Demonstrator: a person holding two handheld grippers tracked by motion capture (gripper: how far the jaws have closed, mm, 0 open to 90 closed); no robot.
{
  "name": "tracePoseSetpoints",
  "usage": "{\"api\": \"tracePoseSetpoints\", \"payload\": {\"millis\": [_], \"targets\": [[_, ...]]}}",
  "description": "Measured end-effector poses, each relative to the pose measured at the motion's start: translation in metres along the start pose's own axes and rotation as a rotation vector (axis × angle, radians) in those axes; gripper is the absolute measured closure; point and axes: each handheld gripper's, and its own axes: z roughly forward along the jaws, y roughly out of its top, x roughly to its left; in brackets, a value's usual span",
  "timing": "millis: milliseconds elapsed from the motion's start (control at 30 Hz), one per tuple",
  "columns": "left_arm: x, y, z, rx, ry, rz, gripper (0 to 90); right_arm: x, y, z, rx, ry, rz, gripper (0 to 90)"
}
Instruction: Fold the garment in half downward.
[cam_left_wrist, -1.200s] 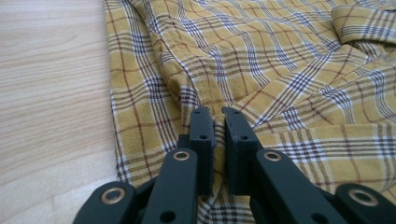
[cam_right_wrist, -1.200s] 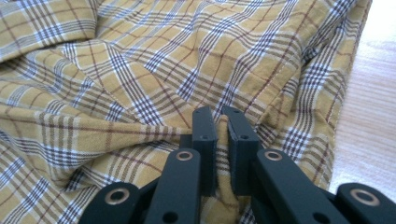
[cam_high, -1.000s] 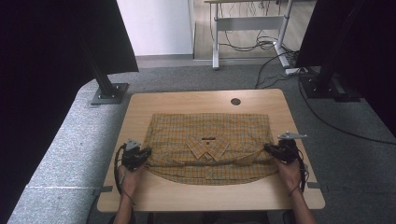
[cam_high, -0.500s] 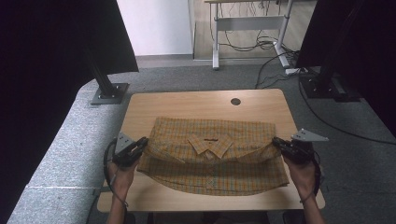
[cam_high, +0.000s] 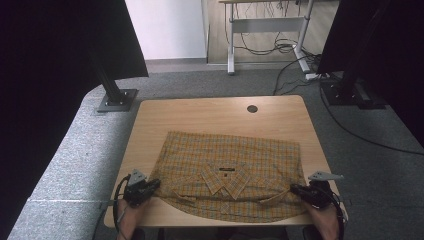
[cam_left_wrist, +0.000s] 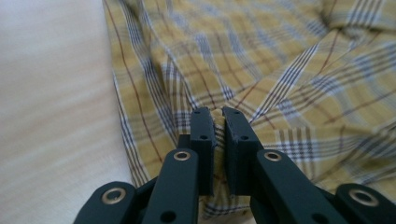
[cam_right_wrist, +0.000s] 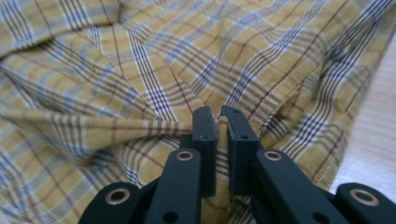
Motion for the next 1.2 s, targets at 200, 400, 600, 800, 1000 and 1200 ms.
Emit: {"api": "tracePoseSetpoints", "payload": {"millis": [200,400,600,800,1000,1200], "targets": [[0.006,-0.001,0.001,0.005,-0.023,-0.061,78.8,-0.001,-0.002,0.003,-0.008,-0.005,-0.007,83.0],[0.024,0.014,-0.023,-0.069,0.022,-0.172,58.3,-0.001,-0.002,-0.004,-0.042,0.011,0.021,66.0],[0.012,0.052,-0.014,-0.096,-0.030,-0.081,36.2,0.006,0.003,-0.019,-0.094,0.009,0.022,46.0],[-0.005,0.070,0.035,0.039,-0.040,0.046,31.2,0.017,0.004,-0.014,-0.070,0.003,0.006,19.4],[-0.004,0.051,0.060,0.125,-0.001,0.083,28.9,0.022,-0.004,0.013,0.046,-0.081,-0.086,14.0],[-0.011,0.041,0.053,0.098,0.028,0.070,26.3,0.014,0.001,0.022,0.019,-0.106,-0.144,14.6]]}}
